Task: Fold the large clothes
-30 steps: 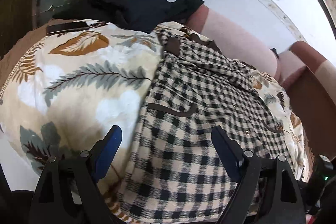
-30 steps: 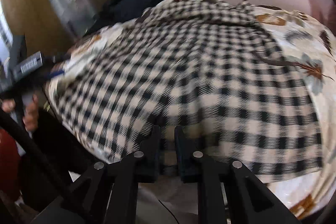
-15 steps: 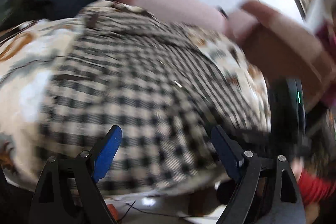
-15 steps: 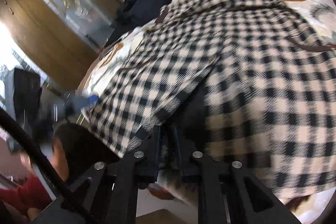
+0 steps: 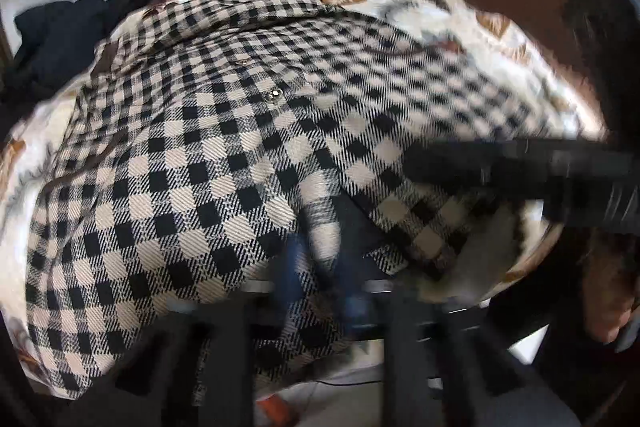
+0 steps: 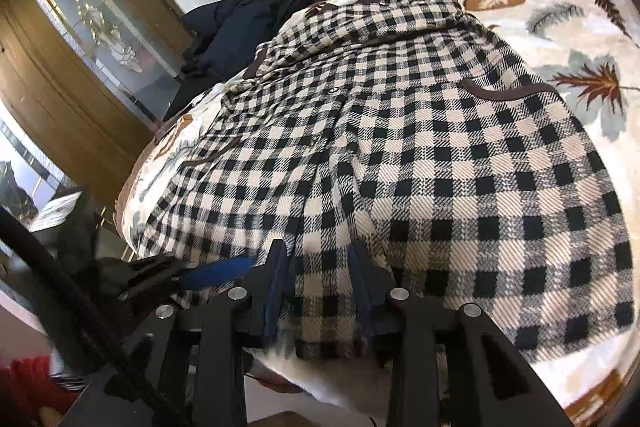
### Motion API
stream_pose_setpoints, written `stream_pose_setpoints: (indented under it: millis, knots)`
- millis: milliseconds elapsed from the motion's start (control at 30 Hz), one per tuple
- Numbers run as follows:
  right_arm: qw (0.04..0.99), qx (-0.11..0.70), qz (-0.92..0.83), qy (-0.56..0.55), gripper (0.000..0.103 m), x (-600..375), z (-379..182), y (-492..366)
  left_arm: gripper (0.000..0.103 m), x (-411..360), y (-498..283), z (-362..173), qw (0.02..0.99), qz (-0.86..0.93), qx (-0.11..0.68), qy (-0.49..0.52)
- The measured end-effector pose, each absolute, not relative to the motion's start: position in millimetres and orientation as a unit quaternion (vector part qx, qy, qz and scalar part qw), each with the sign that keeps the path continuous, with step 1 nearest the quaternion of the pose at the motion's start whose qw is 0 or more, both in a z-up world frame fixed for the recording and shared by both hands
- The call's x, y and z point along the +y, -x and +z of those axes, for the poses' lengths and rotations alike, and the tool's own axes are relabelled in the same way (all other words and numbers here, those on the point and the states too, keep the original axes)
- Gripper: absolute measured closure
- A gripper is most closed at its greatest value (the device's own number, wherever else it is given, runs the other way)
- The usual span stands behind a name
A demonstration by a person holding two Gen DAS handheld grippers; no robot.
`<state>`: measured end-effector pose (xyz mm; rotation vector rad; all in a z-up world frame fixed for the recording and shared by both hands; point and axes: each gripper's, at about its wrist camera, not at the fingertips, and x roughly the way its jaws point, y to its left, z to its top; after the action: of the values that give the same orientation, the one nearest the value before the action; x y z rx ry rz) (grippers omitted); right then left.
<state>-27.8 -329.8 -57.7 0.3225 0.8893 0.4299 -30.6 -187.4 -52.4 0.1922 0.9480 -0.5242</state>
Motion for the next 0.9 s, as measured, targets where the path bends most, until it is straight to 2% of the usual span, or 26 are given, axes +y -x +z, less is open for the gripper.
stream_pose_setpoints:
  millis: [300,333,367,400,500,600,700,833,900]
  knots:
    - [0.881,0.43,0.197,0.0,0.066,-287.4,-73.7,42.5,0.099,-110.7,-3.5,-10.1,0.848,-0.252,0.456,0.096]
    - [0.886,0.427,0.179,0.028,0.073,-281.2,-74.3,42.9,0.099,-109.9,-2.8,-4.6,0.846,-0.259,0.455,0.105]
    - [0.888,0.427,0.169,0.037,0.096,-279.7,-73.9,42.5,0.099,-110.5,-3.3,0.9,0.843,-0.267,0.453,0.11]
    - [0.886,0.431,0.172,0.026,0.099,-281.6,-72.1,40.9,0.099,-111.2,-3.2,4.3,0.842,-0.272,0.452,0.11]
    - [0.877,0.436,0.195,-0.045,0.099,-292.7,-65.7,37.6,0.099,-121.6,2.4,14.6,0.839,-0.295,0.445,0.106]
    - [0.836,0.446,0.274,-0.165,0.099,-291.0,-64.5,29.9,0.099,-134.8,7.8,19.6,0.835,-0.315,0.439,0.103]
    - [0.784,0.478,0.324,-0.228,0.095,-287.5,-85.6,25.9,0.099,-154.3,15.0,11.4,0.829,-0.322,0.45,0.084]
    - [0.773,0.512,0.322,-0.19,0.09,-292.7,-98.7,55.7,0.095,-173.4,22.7,-13.1,0.801,-0.34,0.486,0.074]
    - [0.794,0.504,0.286,-0.182,0.09,-314.9,-91.5,71.9,0.089,-179.4,28.2,-24.5,0.788,-0.346,0.504,0.07]
